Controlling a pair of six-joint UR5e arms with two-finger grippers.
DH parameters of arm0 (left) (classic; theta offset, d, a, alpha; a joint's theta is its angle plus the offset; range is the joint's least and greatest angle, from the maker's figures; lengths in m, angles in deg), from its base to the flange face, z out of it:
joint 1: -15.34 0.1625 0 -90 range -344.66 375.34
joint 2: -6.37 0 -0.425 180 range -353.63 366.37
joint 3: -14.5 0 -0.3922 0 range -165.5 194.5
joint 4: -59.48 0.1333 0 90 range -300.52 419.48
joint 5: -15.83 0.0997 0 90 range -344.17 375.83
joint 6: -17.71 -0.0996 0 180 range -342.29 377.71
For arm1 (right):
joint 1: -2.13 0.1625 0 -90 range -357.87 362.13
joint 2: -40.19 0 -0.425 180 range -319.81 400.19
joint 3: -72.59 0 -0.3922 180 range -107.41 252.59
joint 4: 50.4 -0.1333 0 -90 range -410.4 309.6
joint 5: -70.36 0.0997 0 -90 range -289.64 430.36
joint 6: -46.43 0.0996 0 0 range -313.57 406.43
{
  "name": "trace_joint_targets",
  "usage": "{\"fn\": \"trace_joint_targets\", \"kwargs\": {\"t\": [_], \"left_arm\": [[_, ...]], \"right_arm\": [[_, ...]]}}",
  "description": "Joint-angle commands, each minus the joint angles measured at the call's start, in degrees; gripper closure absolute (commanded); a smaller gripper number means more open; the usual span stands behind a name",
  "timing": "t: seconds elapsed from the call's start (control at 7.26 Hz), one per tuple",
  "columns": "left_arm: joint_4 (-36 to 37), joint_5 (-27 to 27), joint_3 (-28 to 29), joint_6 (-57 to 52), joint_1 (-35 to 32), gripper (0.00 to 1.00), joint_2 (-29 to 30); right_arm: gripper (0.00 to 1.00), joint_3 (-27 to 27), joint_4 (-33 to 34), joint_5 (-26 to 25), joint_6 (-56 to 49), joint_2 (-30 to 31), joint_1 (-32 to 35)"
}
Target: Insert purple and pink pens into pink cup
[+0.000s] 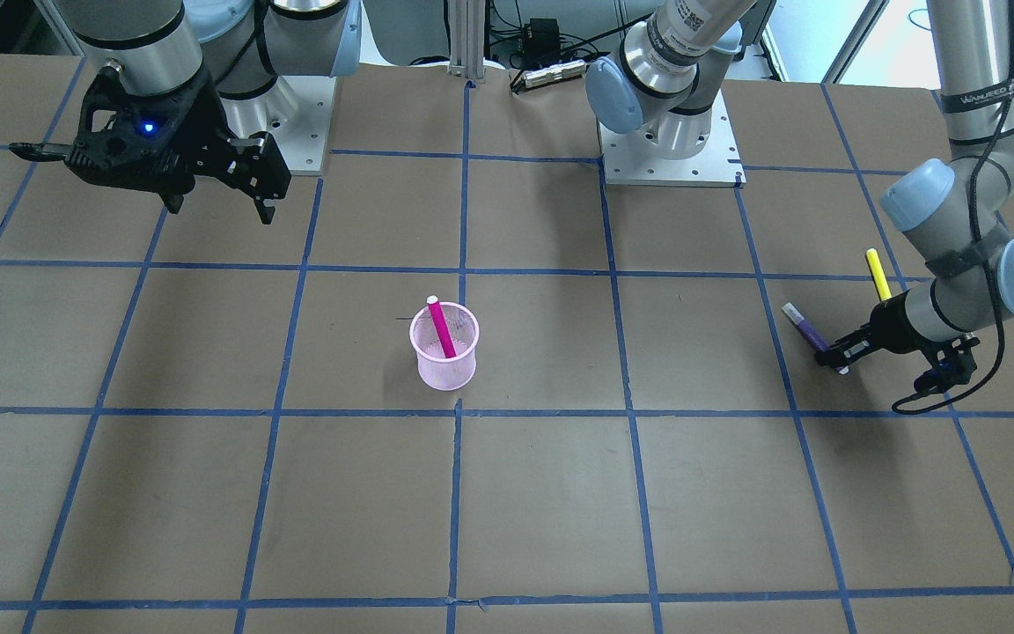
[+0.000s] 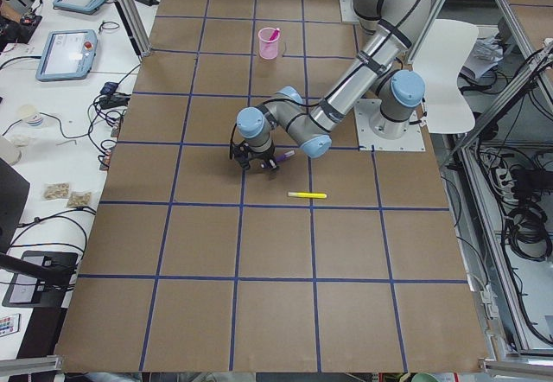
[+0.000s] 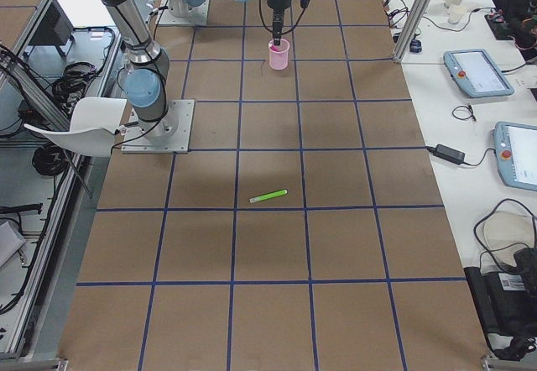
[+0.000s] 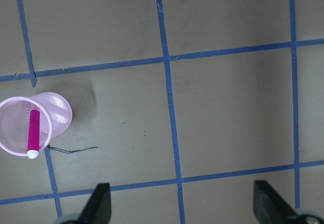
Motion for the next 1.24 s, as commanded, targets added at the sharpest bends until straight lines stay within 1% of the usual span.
{"fn": "trace_joint_targets", "kwargs": {"t": [0.0,0.14,0.28,0.41,0.55,0.69,1.1], "left_arm": [[0.0,-0.3,0.0,0.2,0.0,0.76,0.2],[0.1,-0.3,0.1,0.3,0.0,0.78,0.4],[0.2,-0.3,0.7,0.3,0.0,0.89,0.3],[0.4,-0.4,1.8,0.8,-0.7,0.95,-1.1],[-1.0,-0.2,4.1,2.0,-2.5,0.95,-1.9],[-1.8,0.1,5.3,5.1,-5.3,0.96,-2.8],[-1.9,0.4,5.6,14.7,-13.5,0.96,-6.4]], "right_arm": [[0.0,-0.1,0.8,1.0,-0.2,0.1,-0.1],[0.0,-0.1,0.8,0.9,0.2,0.1,0.1],[0.0,-0.1,0.7,0.2,0.2,0.1,0.1],[0.0,-0.1,0.7,0.2,0.3,0.1,0.1],[0.0,-0.1,0.5,0.2,0.3,0.1,0.1],[0.0,-0.1,0.2,0.2,0.3,0.1,0.1],[0.0,0.0,0.1,0.0,0.3,0.1,0.1]]}}
